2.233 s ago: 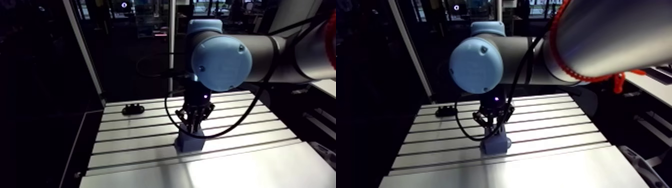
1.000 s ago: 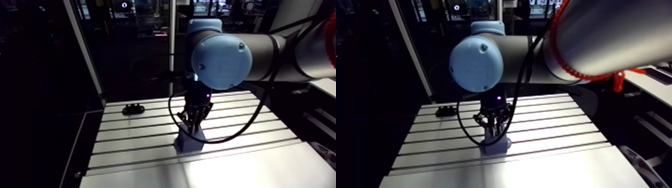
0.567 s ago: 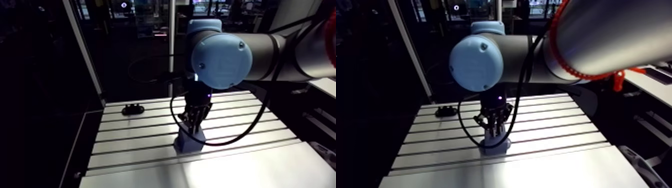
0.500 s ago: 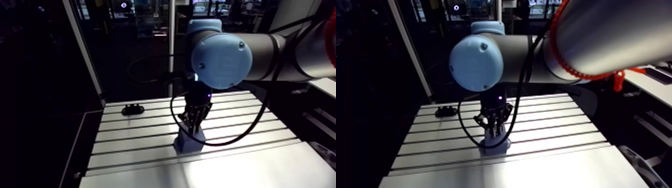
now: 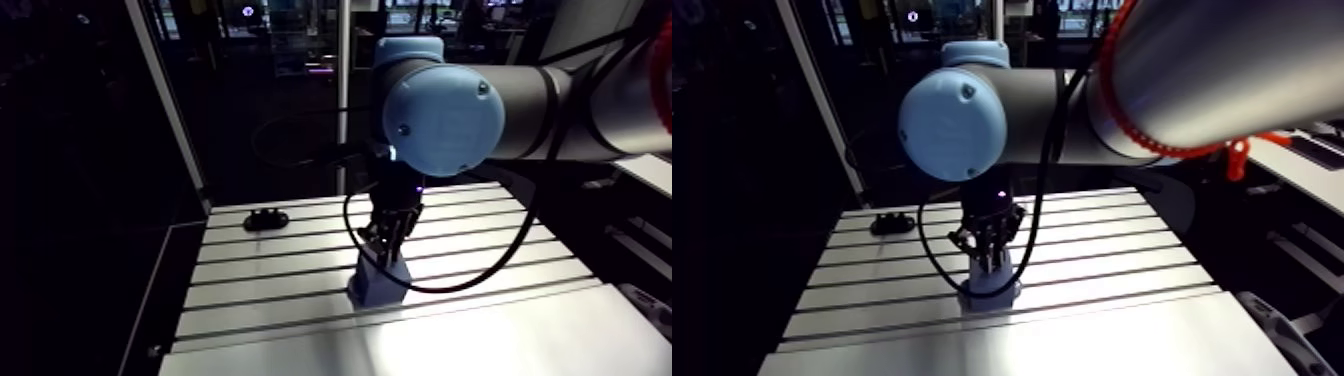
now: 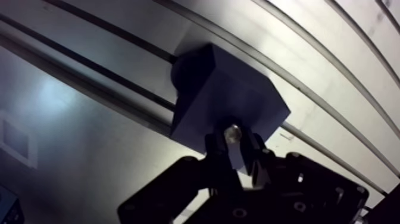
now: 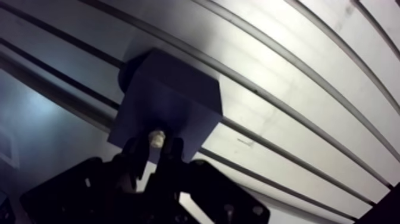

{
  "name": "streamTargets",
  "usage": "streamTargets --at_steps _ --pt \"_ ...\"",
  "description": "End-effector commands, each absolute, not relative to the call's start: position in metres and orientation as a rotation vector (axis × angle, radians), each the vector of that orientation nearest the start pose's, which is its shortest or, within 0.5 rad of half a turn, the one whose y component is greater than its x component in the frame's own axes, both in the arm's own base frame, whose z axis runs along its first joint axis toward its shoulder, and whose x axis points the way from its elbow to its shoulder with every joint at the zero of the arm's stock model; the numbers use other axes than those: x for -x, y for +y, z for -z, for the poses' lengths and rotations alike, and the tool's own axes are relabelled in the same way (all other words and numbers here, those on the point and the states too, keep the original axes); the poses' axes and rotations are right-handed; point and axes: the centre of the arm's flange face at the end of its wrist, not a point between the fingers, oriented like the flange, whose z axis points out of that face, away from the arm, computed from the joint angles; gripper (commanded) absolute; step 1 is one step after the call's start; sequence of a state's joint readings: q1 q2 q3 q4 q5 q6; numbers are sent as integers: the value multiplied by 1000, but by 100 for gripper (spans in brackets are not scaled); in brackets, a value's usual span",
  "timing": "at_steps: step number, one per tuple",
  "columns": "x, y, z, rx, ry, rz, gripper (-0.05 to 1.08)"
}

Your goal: Pick up the M10 bolt and insert it into the hex recess until seated.

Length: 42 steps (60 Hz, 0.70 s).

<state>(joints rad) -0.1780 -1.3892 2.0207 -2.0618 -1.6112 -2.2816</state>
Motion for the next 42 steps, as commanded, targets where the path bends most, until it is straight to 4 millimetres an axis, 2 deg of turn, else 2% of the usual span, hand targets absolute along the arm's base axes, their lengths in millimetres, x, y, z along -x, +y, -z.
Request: streamTargets --at_steps 1,12,13,14,15,16,17,18,19,20,21,22,27,42 --pt "494 -43 -236 816 2884 37 73" --pt "494 -44 -236 822 2883 39 69" --pt "493 -44 -235 821 2885 38 64" --pt "493 -44 -235 821 2885 38 64" --pt "493 -44 -235 819 2886 35 50" --pt "493 -44 -235 819 2886 35 50" --pt "493 -44 -235 817 2889 33 35" --pt "493 -44 -235 817 2888 29 24" --pt "493 -44 -235 817 2888 29 24" --pt "492 -44 -235 814 2890 28 13" --pt "492 -44 -235 814 2890 28 13" --pt "492 -44 -235 809 2892 27 5" --pt "492 -43 -237 807 2901 21 1" --pt "495 -43 -239 804 2920 8 1"
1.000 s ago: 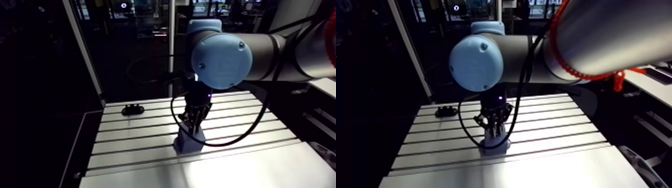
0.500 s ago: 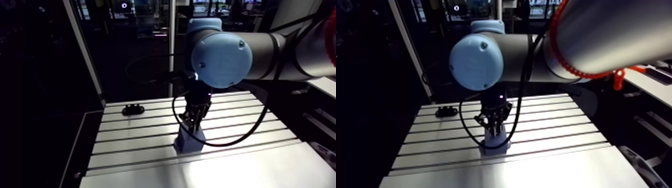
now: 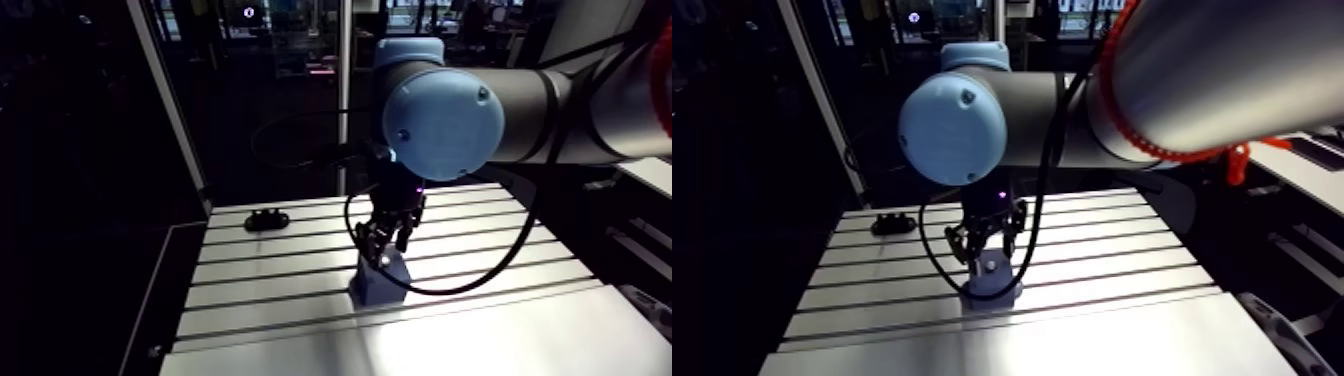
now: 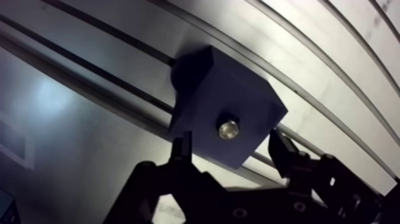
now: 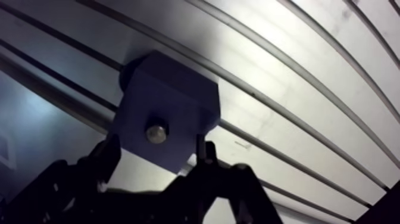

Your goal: Pick up the M10 bolt and insert it into the hex recess until seated.

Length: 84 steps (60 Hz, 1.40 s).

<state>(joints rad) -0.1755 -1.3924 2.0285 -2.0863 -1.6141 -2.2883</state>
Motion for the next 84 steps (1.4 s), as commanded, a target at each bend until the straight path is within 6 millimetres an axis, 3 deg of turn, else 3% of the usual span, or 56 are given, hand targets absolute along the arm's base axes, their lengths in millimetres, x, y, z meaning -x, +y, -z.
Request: streamTargets --at_steps 1,19,30,36,55,67,77,78,80,84 --pt "495 -43 -240 800 2924 6 1" --pt "493 -47 -256 677 2984 3 1" --pt "492 -49 -262 440 3010 -4 1" --pt "492 -52 -269 228 2986 0 2" --pt "498 -58 -284 78 2978 -5 13" --pt "500 -57 -282 58 2983 -10 33" --pt "505 -53 -281 46 3025 -30 65" --pt "506 -52 -281 66 3041 -33 79" --pt "506 -52 -281 66 3041 -33 79" --pt "508 -52 -282 82 3065 -40 91"
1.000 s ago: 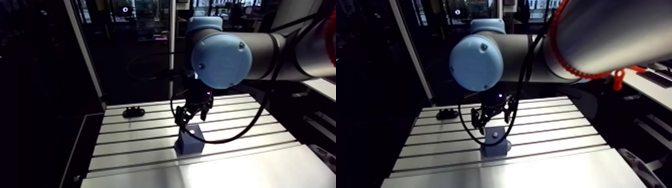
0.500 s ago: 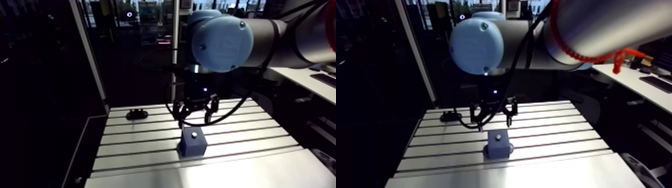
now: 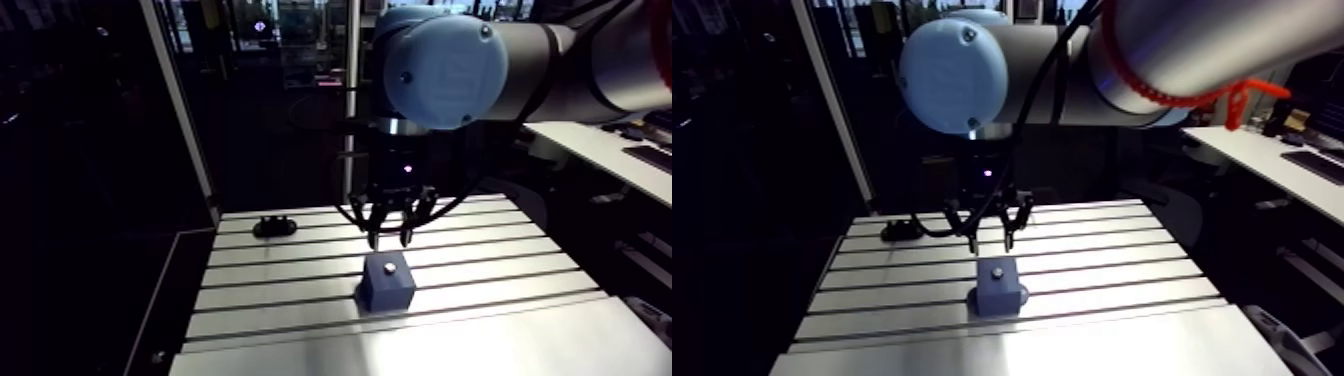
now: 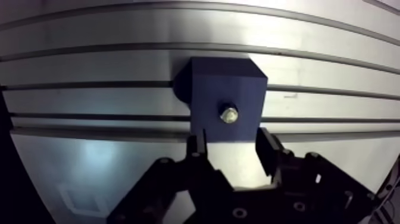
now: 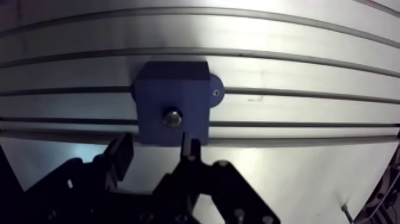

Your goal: Pick up the M10 bolt and insert it into the hex recess until seated.

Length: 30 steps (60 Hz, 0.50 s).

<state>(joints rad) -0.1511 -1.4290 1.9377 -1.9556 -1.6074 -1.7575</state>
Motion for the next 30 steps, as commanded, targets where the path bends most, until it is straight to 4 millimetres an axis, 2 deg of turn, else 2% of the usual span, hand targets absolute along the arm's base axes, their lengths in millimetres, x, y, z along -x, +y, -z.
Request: streamTargets --at_steps 1,4,12,30 --pt "508 -52 -282 82 3065 -40 91" --pt "506 -52 -281 98 3064 -41 98" --pt "504 -52 -274 109 3070 -43 107" --pt "502 -50 -270 124 3061 -23 108"
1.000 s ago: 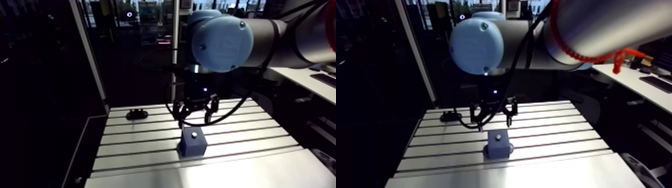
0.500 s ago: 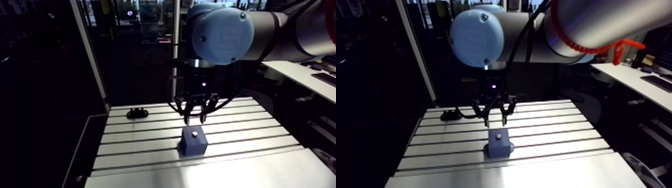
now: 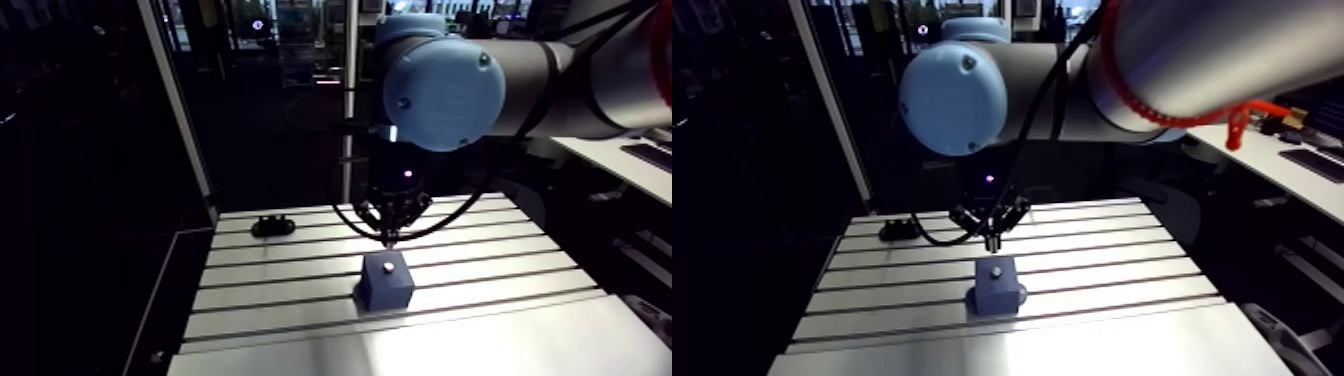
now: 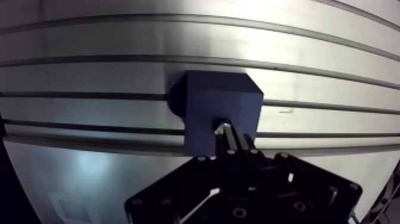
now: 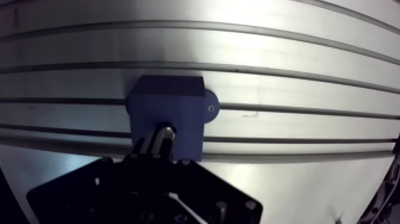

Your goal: Pick up the M10 bolt and insert it into the hex recess until seated.

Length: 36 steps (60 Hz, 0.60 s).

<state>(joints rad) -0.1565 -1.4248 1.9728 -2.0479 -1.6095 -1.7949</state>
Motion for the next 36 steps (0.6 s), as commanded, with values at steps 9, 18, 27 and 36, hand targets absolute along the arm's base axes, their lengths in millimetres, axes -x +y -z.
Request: streamTargets --at_steps 9,18,27,36 --pt "502 -46 -269 125 3056 -15 108" --pt "500 -45 -266 125 3051 -15 108" --pt "499 -46 -258 146 3036 0 108" --pt "497 -46 -255 149 3033 9 108"
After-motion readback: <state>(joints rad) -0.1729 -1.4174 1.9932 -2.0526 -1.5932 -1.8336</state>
